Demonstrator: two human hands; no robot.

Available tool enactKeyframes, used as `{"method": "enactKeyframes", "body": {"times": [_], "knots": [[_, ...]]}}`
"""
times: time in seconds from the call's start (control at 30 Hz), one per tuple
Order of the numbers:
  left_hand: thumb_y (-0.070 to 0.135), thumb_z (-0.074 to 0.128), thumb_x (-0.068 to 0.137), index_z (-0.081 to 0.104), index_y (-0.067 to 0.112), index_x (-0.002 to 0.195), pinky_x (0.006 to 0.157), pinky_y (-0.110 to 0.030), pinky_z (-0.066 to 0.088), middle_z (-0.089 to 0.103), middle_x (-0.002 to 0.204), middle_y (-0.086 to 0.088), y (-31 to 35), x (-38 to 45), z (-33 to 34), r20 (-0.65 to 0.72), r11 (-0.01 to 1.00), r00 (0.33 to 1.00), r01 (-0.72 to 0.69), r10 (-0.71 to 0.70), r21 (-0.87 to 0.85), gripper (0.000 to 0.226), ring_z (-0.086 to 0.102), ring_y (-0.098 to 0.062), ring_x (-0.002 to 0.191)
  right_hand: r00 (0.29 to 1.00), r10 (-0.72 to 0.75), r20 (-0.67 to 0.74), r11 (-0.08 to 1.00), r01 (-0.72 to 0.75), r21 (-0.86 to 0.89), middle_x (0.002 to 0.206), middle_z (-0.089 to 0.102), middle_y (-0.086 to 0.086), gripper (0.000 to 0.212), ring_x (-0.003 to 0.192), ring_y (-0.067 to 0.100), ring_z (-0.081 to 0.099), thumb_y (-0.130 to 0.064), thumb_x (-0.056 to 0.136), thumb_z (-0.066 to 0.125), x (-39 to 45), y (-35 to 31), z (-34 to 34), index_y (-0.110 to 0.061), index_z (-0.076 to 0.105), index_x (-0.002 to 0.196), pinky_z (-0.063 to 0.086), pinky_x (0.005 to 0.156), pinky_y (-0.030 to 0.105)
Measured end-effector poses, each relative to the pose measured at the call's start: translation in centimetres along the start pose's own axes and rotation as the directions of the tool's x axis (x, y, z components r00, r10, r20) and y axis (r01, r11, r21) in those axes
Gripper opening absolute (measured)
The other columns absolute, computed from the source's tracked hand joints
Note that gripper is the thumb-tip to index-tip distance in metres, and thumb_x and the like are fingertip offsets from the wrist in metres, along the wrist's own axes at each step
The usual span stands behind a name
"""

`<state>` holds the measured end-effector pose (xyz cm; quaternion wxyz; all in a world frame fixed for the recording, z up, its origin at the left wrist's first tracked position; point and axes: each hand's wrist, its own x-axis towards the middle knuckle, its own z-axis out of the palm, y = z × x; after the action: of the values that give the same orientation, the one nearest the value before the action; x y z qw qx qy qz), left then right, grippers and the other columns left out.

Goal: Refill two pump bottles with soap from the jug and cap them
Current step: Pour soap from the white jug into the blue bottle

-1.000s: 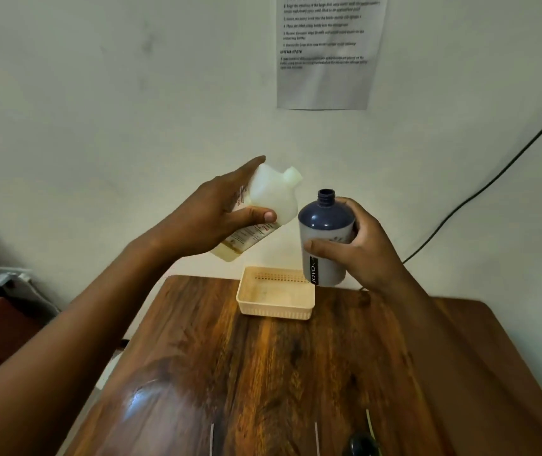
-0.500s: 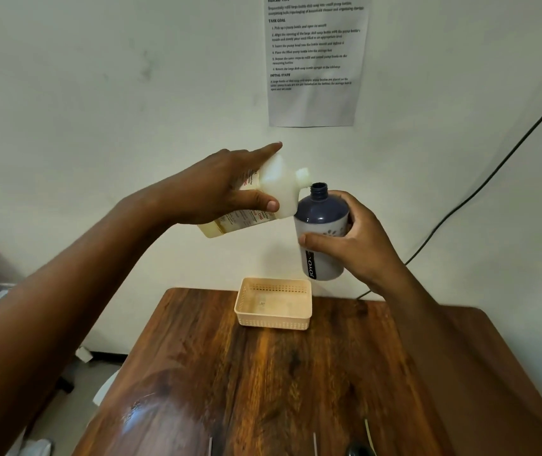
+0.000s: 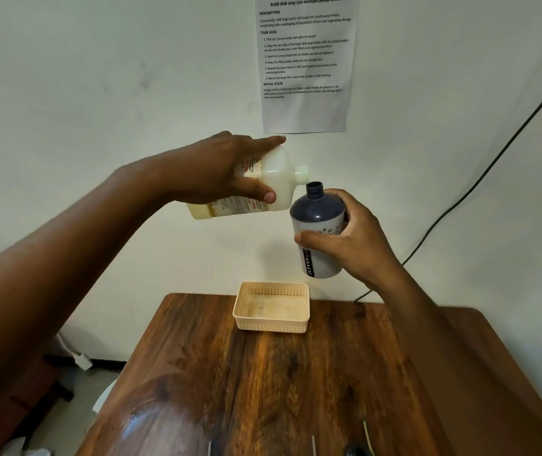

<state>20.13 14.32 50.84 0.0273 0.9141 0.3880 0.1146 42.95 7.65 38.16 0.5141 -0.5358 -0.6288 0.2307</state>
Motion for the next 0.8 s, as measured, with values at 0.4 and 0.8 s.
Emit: {"method": "enactKeyframes", "body": {"times": [0.4,0.8], "knots": [[0.072,0.061,0.072,0.025,0.040,0.163,0.090,-0.031,0.037,0.055,0.123,0.007,0.5,1.4,-2.5,0.081,0.995,0.996,-0.032,0.024,0.094,0.104,0.045,-0.014,0.112,1.000,-0.012,-0.029,1.000,0.012,-0.013,0.115,0.064,-0.013,0.063,0.100,0.008,0.063,-0.035,0.072,0.088,0.1,-0.5,-0.4,-0.032,0.056,0.126,0.054,0.078,0.024],[0.077,0.058,0.067,0.021,0.051,0.161,0.106,-0.041,0.038,0.053,0.145,-0.001,0.9,2.4,-4.3,0.129,0.978,0.992,-0.042,0.016,0.206,0.104,0.036,-0.021,0.133,0.999,-0.021,-0.029,0.999,0.020,-0.038,0.114,0.062,-0.014,0.064,0.098,0.007,0.062,-0.035,0.073,0.089,0.6,-0.9,-0.6,-0.031,0.054,0.127,0.051,0.076,0.019]]}}
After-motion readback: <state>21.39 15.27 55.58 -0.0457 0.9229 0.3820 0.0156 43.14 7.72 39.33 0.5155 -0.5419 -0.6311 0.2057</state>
